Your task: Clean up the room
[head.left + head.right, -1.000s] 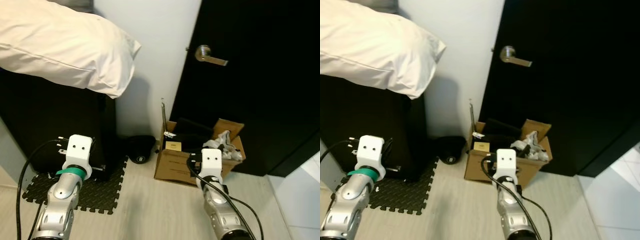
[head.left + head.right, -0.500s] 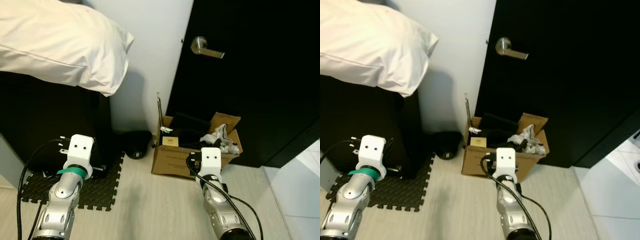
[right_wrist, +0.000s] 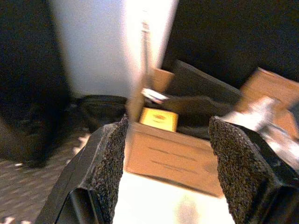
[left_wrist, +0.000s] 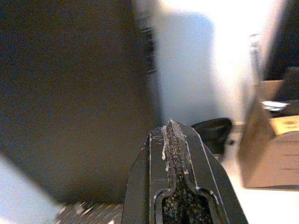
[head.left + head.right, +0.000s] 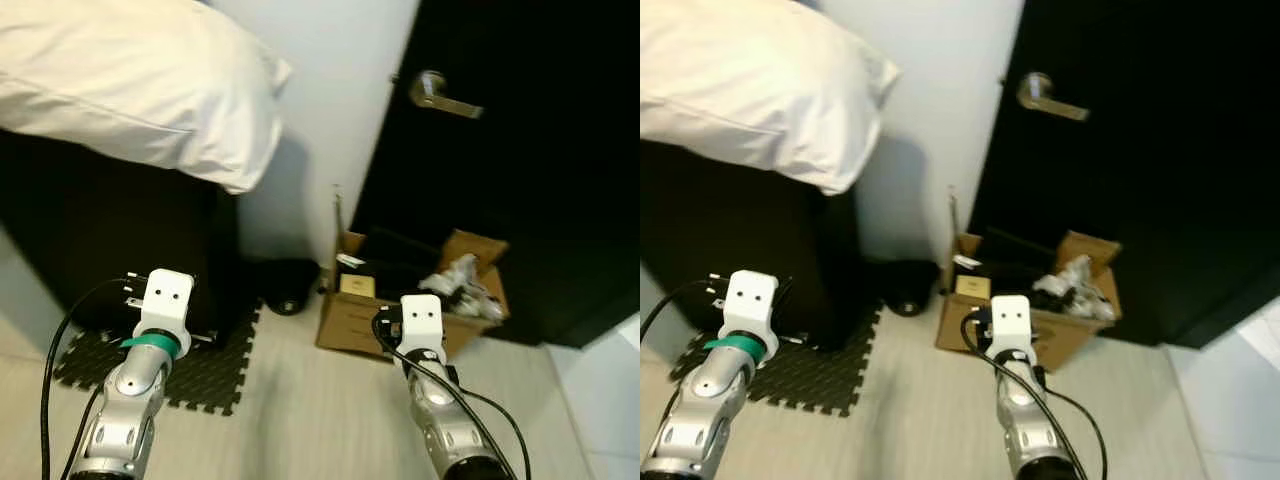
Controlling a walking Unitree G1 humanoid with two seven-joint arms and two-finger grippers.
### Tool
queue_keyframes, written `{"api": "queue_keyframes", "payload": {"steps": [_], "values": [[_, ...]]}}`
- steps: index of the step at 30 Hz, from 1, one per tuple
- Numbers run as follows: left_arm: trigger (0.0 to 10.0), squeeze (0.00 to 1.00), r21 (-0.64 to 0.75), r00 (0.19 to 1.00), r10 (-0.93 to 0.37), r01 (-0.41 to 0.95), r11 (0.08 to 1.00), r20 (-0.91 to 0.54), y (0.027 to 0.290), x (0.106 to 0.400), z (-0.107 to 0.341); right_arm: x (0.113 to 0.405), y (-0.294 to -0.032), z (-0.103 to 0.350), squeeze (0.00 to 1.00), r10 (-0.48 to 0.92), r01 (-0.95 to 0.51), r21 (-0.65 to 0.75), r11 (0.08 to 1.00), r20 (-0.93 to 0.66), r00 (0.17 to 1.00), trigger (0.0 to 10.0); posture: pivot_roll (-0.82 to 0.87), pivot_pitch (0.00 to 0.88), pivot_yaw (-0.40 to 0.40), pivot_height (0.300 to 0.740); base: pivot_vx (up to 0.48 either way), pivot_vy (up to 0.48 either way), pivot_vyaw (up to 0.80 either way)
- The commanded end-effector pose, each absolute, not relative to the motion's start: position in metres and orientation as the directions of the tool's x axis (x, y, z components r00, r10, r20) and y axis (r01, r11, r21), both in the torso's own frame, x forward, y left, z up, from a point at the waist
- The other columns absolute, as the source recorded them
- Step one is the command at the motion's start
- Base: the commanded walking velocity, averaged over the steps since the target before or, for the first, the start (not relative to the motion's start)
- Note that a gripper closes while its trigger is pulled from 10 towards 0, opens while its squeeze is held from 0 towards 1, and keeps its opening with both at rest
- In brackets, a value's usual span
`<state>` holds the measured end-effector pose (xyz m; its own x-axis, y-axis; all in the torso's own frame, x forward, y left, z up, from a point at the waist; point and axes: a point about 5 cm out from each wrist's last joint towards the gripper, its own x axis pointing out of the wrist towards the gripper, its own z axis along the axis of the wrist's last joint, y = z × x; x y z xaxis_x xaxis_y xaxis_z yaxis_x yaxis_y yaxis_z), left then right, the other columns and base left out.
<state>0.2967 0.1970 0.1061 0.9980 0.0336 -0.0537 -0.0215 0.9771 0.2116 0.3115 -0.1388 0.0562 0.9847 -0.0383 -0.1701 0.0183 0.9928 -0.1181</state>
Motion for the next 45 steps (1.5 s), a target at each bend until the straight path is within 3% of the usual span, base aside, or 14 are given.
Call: {"api": "queue_keyframes", "payload": {"steps": [1, 38, 45], "values": [[10.0, 0.00, 0.211, 0.996, 0.041, -0.023, 0.977, -0.083, 0.197, 0.293, 0.099, 0.308, -0.139, 0.050, 0.00, -0.034, 0.009, -0.126, 0.992, -0.196, 0.980, 10.0, 0.18, 0.000, -0.028, 0.740, 0.000, 0.000, 0.80], [10.0, 0.00, 0.230, 0.991, 0.058, -0.028, 0.973, -0.125, 0.200, 0.290, 0.093, 0.307, -0.136, 0.049, 0.00, -0.018, -0.013, -0.147, 0.989, -0.206, 0.978, 10.0, 0.19, 0.000, -0.029, 0.740, 0.000, 0.000, 0.80], [10.0, 0.00, 0.238, 0.994, 0.052, -0.028, 0.971, -0.094, 0.199, 0.306, 0.106, 0.316, -0.134, 0.058, 0.00, -0.036, 0.011, -0.137, 0.991, -0.182, 0.983, 10.0, 0.22, 0.006, -0.023, 0.740, 0.000, 0.000, 0.80]]}}
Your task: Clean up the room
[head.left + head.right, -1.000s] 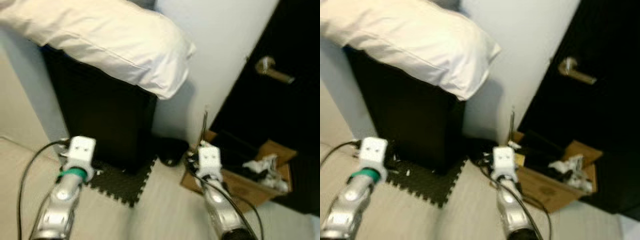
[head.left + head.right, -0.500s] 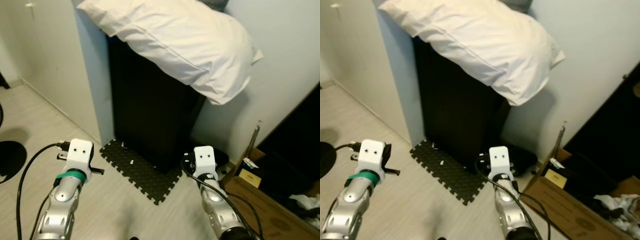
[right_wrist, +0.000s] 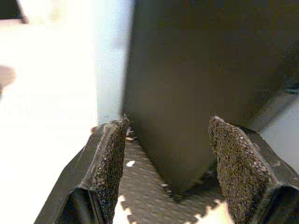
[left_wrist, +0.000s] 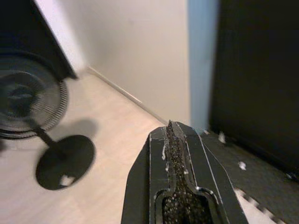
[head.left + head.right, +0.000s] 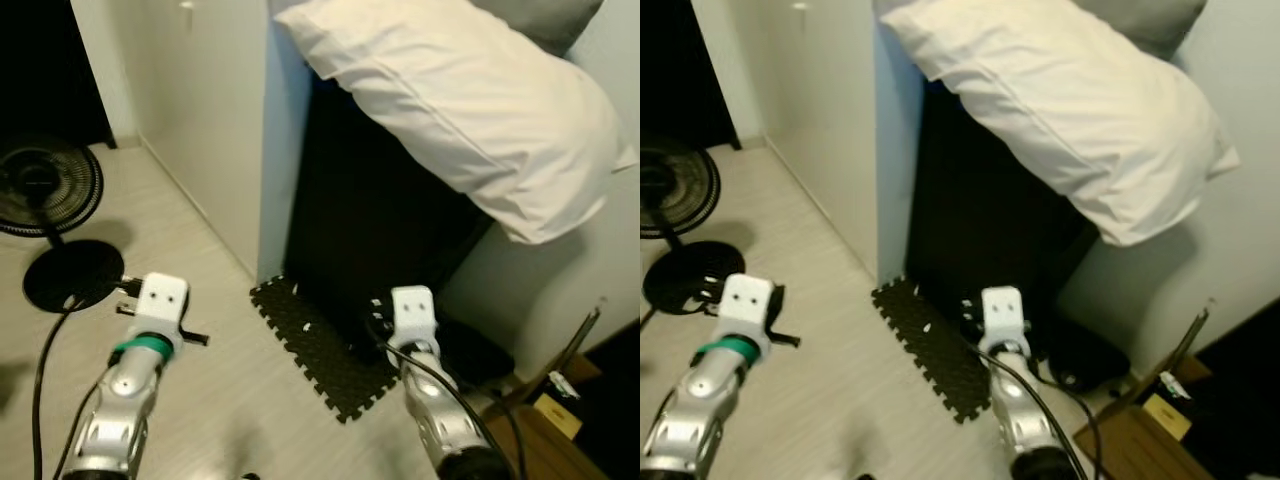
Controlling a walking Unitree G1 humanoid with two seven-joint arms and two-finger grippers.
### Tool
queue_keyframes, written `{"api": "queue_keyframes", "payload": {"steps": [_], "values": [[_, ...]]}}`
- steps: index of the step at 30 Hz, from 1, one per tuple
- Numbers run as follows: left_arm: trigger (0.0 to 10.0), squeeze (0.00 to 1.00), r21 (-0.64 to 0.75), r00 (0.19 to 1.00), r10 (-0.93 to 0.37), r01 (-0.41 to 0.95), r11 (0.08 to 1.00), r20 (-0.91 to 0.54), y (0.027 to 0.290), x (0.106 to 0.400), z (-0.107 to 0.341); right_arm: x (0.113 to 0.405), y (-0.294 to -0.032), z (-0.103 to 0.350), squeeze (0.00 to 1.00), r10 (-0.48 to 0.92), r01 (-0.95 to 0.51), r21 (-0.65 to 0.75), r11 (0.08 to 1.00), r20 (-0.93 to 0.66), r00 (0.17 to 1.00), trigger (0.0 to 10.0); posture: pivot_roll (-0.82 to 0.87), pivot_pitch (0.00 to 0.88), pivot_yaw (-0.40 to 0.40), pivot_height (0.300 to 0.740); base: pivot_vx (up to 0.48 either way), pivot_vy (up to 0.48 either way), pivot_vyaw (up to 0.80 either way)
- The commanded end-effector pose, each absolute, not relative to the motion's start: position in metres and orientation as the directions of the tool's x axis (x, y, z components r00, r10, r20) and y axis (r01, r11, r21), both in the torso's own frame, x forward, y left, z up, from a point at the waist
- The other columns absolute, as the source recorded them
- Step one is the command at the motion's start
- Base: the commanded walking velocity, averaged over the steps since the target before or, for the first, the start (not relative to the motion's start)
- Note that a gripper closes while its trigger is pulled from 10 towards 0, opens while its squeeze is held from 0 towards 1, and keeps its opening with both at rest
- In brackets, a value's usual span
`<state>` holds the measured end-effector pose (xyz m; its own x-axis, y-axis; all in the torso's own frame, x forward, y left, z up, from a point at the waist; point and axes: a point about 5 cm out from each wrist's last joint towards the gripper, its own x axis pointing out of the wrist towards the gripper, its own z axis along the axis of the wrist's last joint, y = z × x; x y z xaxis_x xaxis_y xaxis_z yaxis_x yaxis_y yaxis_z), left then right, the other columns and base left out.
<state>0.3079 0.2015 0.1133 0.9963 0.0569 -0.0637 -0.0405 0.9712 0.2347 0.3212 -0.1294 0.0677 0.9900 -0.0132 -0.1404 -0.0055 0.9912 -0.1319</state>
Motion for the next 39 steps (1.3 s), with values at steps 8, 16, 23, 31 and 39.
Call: {"api": "queue_keyframes", "payload": {"steps": [8, 16, 23, 31, 39], "values": [[10.0, 0.00, 0.239, 0.994, 0.057, -0.034, 0.970, -0.091, 0.197, 0.303, 0.107, 0.314, -0.131, 0.055, 0.00, -0.014, -0.013, -0.139, 0.990, -0.195, 0.981, 10.0, 0.25, 0.019, -0.060, 0.740, 0.000, 0.000, 0.80], [10.0, 0.00, 0.250, 0.992, 0.098, -0.074, 0.965, -0.082, 0.205, 0.300, 0.108, 0.315, -0.127, 0.053, 0.00, 0.018, -0.048, -0.140, 0.989, -0.214, 0.977, 10.0, 0.28, 0.031, -0.102, 0.740, 0.000, 0.000, 0.80], [10.0, 0.00, 0.255, 0.990, 0.115, -0.090, 0.963, -0.085, 0.210, 0.296, 0.107, 0.316, -0.124, 0.053, 0.00, 0.033, -0.065, -0.143, 0.988, -0.217, 0.976, 10.0, 0.28, 0.040, -0.113, 0.740, 0.000, 0.000, 0.80], [10.0, 0.00, 0.247, 0.990, 0.100, -0.073, 0.966, -0.102, 0.202, 0.296, 0.103, 0.315, -0.129, 0.053, 0.00, 0.017, -0.051, -0.148, 0.988, -0.219, 0.976, 10.0, 0.22, 0.047, -0.092, 0.740, 0.000, 0.000, 0.80], [10.0, 0.00, 0.239, 0.987, 0.101, -0.070, 0.968, -0.122, 0.202, 0.293, 0.096, 0.309, -0.140, 0.050, 0.00, -0.021, -0.011, -0.133, 0.991, -0.232, 0.972, 10.0, 0.17, 0.031, -0.058, 0.740, 0.000, 0.000, 0.80]]}}
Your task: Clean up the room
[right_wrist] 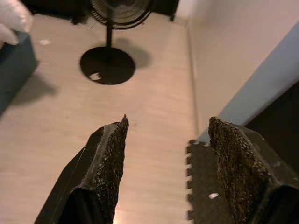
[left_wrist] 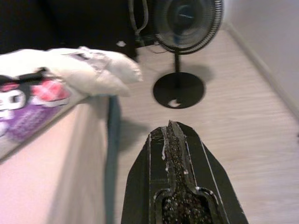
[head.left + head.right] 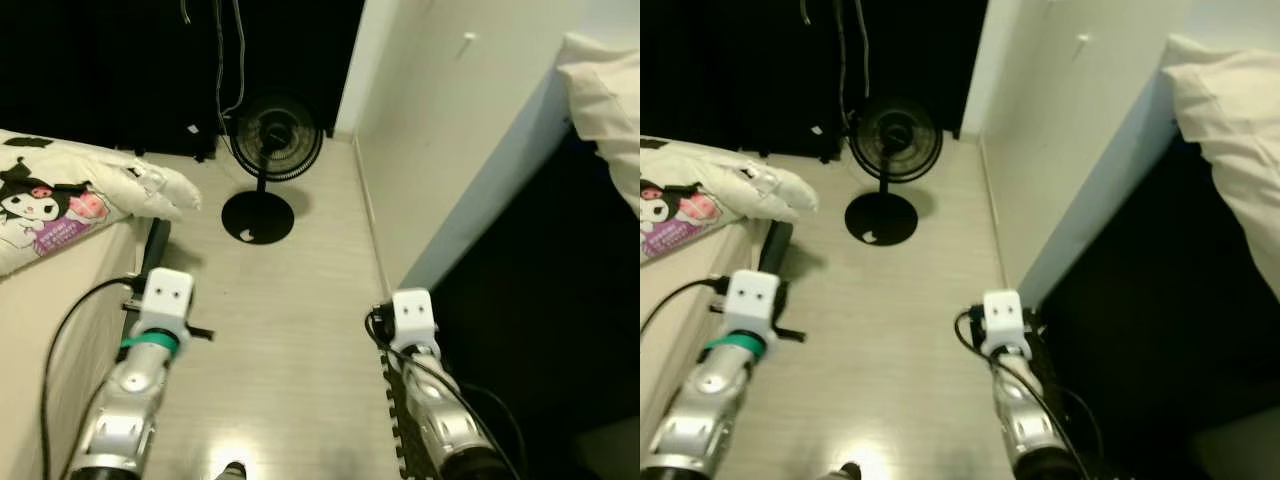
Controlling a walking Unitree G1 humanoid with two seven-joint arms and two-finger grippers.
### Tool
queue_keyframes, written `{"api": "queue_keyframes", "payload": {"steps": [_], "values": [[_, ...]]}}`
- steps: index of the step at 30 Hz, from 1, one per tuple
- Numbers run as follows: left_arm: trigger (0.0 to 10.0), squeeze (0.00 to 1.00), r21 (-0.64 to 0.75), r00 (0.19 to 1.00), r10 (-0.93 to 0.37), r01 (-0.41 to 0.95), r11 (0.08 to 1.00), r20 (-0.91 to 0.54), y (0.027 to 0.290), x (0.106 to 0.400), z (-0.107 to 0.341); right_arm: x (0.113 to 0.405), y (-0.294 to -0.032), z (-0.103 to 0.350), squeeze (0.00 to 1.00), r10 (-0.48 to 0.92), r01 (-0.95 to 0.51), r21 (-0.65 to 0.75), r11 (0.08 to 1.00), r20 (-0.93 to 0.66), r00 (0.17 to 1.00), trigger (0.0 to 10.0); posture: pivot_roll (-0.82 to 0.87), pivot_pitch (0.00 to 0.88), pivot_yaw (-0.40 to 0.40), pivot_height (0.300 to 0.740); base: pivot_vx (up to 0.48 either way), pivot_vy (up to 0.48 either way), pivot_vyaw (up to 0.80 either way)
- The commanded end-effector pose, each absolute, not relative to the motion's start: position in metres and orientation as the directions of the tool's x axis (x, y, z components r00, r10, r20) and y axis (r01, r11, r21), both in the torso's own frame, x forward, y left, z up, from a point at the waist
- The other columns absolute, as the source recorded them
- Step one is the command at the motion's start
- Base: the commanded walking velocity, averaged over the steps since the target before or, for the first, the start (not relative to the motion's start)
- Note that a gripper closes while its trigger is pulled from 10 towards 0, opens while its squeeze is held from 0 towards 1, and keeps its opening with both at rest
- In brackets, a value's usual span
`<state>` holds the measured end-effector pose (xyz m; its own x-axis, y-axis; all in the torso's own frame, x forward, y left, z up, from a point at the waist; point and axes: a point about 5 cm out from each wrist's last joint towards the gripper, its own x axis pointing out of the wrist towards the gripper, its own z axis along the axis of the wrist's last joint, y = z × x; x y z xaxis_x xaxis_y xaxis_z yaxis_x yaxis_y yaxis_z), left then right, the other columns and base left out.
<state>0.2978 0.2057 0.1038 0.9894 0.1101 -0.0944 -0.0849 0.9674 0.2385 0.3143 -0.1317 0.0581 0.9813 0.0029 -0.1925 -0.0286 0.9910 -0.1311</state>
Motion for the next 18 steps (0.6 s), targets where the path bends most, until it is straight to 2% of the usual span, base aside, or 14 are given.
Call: {"api": "queue_keyframes", "payload": {"steps": [1, 11, 13, 15, 16, 17, 18], "values": [[10.0, 0.00, 0.240, 0.987, 0.104, -0.072, 0.968, -0.124, 0.203, 0.292, 0.096, 0.308, -0.140, 0.049, 0.00, -0.021, -0.011, -0.135, 0.991, -0.235, 0.972, 10.0, 0.17, 0.031, -0.058, 0.740, 0.000, 0.000, 0.80], [10.0, 0.00, 0.233, 0.984, 0.114, -0.080, 0.969, -0.135, 0.201, 0.284, 0.091, 0.301, -0.140, 0.043, 0.00, -0.002, -0.033, -0.137, 0.990, -0.251, 0.968, 10.0, 0.18, 0.008, -0.061, 0.740, 0.000, 0.000, 0.80], [10.0, 0.00, 0.237, 0.985, 0.110, -0.076, 0.969, -0.135, 0.200, 0.284, 0.090, 0.300, -0.140, 0.044, 0.00, -0.009, -0.026, -0.137, 0.990, -0.246, 0.969, 10.0, 0.17, 0.000, -0.041, 0.740, 0.000, 0.000, 0.80], [10.0, 0.00, 0.249, 0.987, 0.088, -0.053, 0.967, -0.134, 0.199, 0.287, 0.090, 0.298, -0.142, 0.045, 0.00, -0.044, 0.014, -0.133, 0.991, -0.228, 0.973, 10.0, 0.13, 0.000, 0.023, 0.740, 0.000, 0.000, 0.80], [10.0, 0.00, 0.255, 0.988, 0.076, -0.040, 0.966, -0.133, 0.198, 0.289, 0.090, 0.297, -0.144, 0.046, 0.00, -0.060, 0.031, -0.130, 0.991, -0.221, 0.973, 10.0, 0.13, 0.000, 0.023, 0.740, 0.000, 0.000, 0.80], [10.0, 0.00, 0.258, 0.989, 0.061, -0.025, 0.966, -0.131, 0.197, 0.292, 0.091, 0.294, -0.147, 0.047, 0.00, -0.082, 0.055, -0.130, 0.990, -0.214, 0.973, 10.0, 0.10, 0.000, 0.066, 0.740, 0.000, 0.000, 0.80], [10.0, 0.00, 0.258, 0.989, 0.061, -0.025, 0.966, -0.131, 0.197, 0.292, 0.091, 0.294, -0.147, 0.047, 0.00, -0.082, 0.055, -0.130, 0.990, -0.214, 0.973, 10.0, 0.10, 0.000, 0.066, 0.740, 0.000, 0.000, 0.80]]}}
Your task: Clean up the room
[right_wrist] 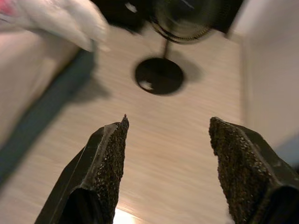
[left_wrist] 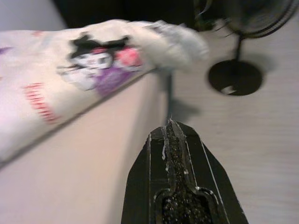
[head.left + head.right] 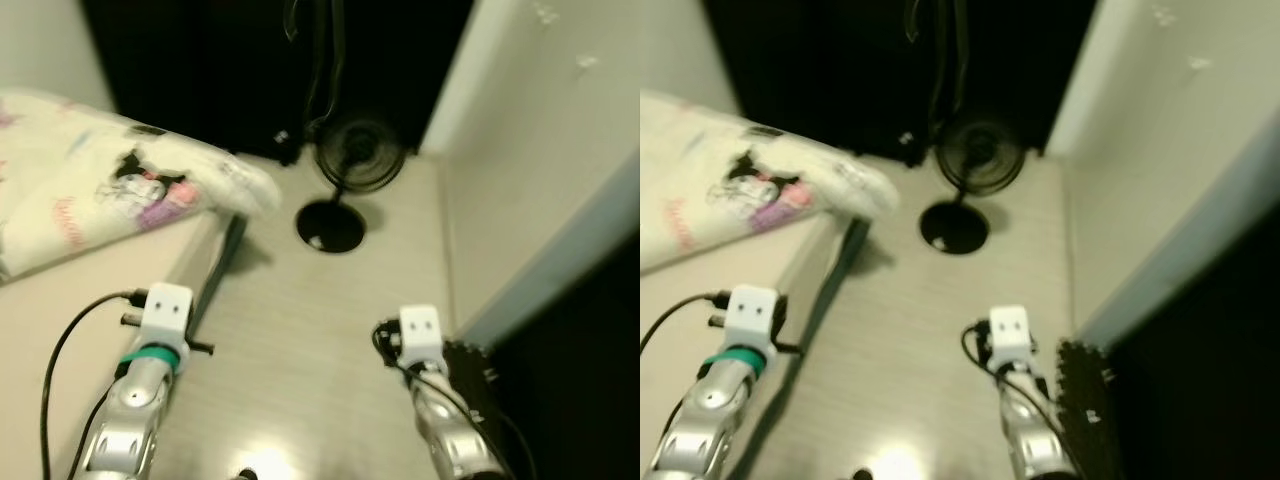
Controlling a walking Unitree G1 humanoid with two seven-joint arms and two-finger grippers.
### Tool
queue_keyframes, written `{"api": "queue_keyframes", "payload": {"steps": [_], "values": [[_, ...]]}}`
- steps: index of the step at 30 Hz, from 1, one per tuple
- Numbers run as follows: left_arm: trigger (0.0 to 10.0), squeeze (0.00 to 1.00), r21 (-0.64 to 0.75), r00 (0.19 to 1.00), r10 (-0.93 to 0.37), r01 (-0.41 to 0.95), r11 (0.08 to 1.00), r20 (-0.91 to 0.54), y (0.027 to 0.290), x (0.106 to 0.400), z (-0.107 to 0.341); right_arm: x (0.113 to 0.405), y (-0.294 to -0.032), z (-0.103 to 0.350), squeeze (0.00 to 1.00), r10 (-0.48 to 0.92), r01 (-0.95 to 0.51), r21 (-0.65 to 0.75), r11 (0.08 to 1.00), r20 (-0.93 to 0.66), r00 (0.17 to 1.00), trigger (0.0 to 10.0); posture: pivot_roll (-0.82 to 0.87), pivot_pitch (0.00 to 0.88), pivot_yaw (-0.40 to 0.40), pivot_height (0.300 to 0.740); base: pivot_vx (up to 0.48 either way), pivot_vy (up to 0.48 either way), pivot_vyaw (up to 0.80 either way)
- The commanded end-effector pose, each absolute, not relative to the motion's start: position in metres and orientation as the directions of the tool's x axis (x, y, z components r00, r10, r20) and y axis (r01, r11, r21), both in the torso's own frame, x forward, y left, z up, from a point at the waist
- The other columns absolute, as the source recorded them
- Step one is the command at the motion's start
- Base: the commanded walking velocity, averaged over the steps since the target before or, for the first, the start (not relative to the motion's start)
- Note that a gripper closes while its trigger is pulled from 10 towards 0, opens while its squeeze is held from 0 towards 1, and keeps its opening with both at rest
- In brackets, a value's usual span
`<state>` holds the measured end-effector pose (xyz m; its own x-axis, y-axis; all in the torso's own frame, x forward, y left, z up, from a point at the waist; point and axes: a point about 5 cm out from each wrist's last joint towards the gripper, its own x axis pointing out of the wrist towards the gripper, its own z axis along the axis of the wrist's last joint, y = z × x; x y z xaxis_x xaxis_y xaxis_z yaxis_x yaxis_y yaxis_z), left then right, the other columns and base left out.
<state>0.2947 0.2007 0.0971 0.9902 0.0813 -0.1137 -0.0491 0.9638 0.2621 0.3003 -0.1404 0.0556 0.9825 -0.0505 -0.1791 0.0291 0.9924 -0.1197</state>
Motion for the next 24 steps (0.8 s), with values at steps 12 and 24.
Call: {"api": "queue_keyframes", "payload": {"steps": [12, 24], "values": [[10.0, 0.00, 0.254, 0.996, -0.009, 0.032, 0.967, -0.092, 0.177, 0.325, 0.104, 0.283, -0.166, 0.055, 0.00, -0.195, 0.173, -0.150, 0.973, -0.151, 0.969, 10.0, 0.05, 0.000, 0.105, 0.740, 0.000, 0.000, 0.80], [10.0, 0.00, 0.240, 0.993, 0.079, -0.057, 0.969, -0.087, 0.194, 0.322, 0.099, 0.291, -0.166, 0.085, 0.00, -0.148, 0.135, -0.194, 0.972, -0.059, 0.987, 10.0, 0.04, 0.000, 0.021, 0.740, 0.000, 0.000, 0.80]]}}
